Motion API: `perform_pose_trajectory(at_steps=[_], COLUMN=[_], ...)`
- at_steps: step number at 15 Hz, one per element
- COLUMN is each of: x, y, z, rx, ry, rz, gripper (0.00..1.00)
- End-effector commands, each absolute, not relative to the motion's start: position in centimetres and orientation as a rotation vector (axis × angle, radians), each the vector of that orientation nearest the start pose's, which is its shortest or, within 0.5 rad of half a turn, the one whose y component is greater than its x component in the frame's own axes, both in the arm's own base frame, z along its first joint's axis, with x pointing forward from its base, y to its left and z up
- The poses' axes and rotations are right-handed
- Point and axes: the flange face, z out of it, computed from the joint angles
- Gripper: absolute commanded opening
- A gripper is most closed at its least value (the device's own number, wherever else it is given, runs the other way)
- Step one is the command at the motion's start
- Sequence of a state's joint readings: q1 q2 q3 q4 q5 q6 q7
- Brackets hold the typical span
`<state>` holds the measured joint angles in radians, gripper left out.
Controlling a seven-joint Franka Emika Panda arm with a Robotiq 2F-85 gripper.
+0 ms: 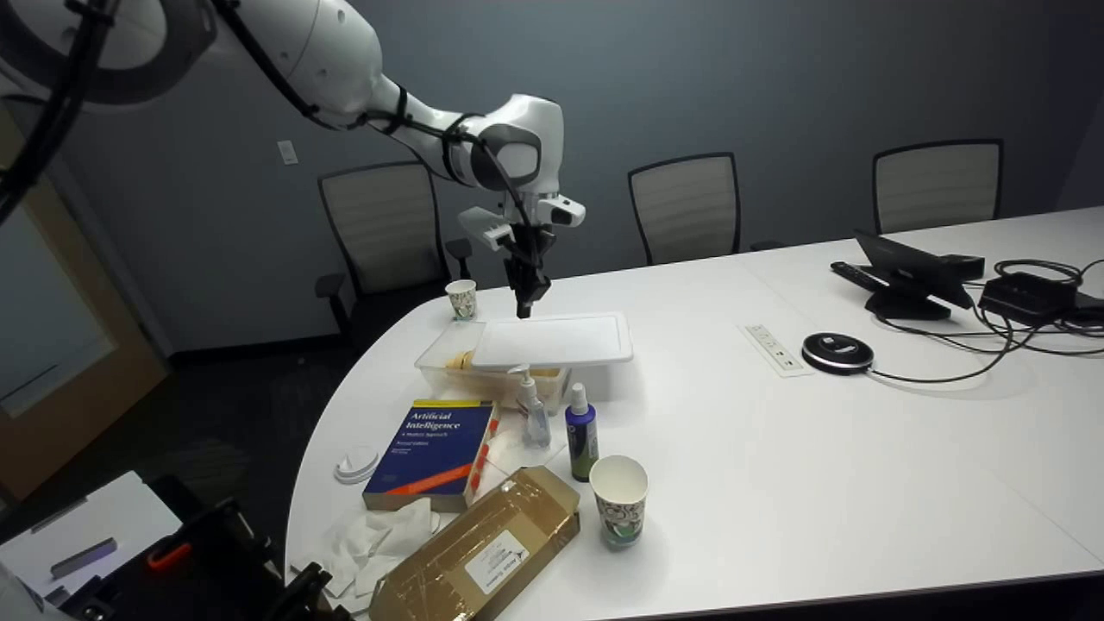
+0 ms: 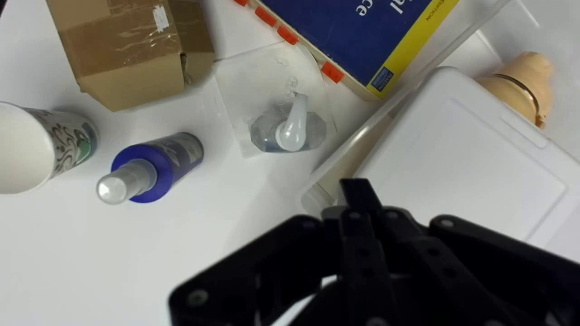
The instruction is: Press down on the pump bottle.
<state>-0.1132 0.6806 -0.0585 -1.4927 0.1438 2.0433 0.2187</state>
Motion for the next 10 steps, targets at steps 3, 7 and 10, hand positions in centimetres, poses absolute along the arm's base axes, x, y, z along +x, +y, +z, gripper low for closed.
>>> perform_pose_trajectory(at_steps=[3,7,10], x=[67.7,66.9,66.3], y=[-8.6,-7.9,-7.7], z=[33.2,35.9,36.7], rx=[-2.953,-2.947,-2.938], ry=[0.759,0.784,0.807], rz=[0.164,0.144,0.153], gripper=[0.40,0.71,0.93])
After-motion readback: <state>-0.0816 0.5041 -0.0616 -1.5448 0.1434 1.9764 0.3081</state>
